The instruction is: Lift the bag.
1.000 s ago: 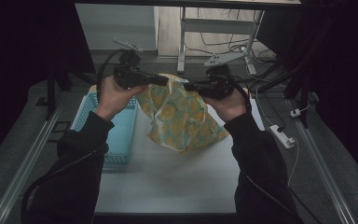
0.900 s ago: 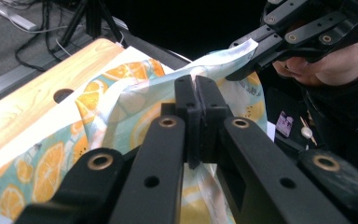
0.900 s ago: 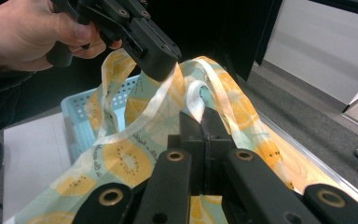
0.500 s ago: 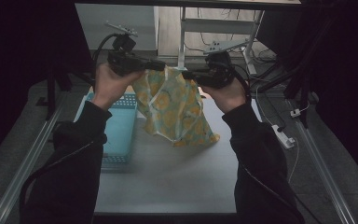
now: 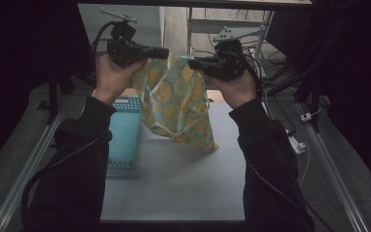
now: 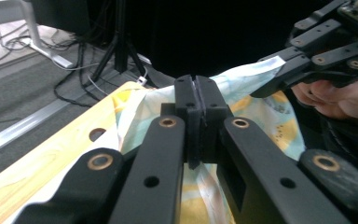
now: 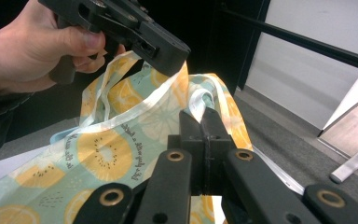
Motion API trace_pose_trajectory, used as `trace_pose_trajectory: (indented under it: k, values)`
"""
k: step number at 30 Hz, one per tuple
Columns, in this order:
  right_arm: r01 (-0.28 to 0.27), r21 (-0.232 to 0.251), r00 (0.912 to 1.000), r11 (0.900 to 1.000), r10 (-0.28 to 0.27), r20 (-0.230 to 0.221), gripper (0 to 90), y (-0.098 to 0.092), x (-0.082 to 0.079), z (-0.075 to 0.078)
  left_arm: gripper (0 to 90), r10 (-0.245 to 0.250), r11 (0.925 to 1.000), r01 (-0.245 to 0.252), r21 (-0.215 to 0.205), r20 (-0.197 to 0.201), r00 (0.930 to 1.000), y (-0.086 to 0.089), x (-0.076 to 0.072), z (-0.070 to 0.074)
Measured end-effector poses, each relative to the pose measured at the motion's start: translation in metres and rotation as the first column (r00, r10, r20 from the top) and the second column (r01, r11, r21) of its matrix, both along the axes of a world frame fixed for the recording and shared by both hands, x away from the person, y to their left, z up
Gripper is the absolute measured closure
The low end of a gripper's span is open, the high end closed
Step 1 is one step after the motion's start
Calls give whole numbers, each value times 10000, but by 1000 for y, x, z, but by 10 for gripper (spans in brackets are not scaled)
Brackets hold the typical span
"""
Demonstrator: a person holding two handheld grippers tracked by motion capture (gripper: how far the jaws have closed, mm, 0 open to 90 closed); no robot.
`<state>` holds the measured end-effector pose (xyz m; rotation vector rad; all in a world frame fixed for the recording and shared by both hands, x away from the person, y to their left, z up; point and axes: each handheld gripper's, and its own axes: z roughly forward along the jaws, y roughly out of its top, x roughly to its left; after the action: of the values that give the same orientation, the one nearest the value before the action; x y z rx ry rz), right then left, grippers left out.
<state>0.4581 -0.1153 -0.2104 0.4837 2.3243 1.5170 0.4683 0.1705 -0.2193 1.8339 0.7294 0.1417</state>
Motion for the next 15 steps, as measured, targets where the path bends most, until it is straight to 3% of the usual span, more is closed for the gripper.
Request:
trace_pose_trajectory:
  k: [6,15]
  values:
    - [177,-93,9997,9998,-179,-182,900,1,7,-11,884,165,9993,-163,342,-36,9999,-5,8,-15]
    - [287,-323,9988,9991,-299,-390,900,-2,15,-31,877,2,9977,2,683,-56,10000,-13,15,-36]
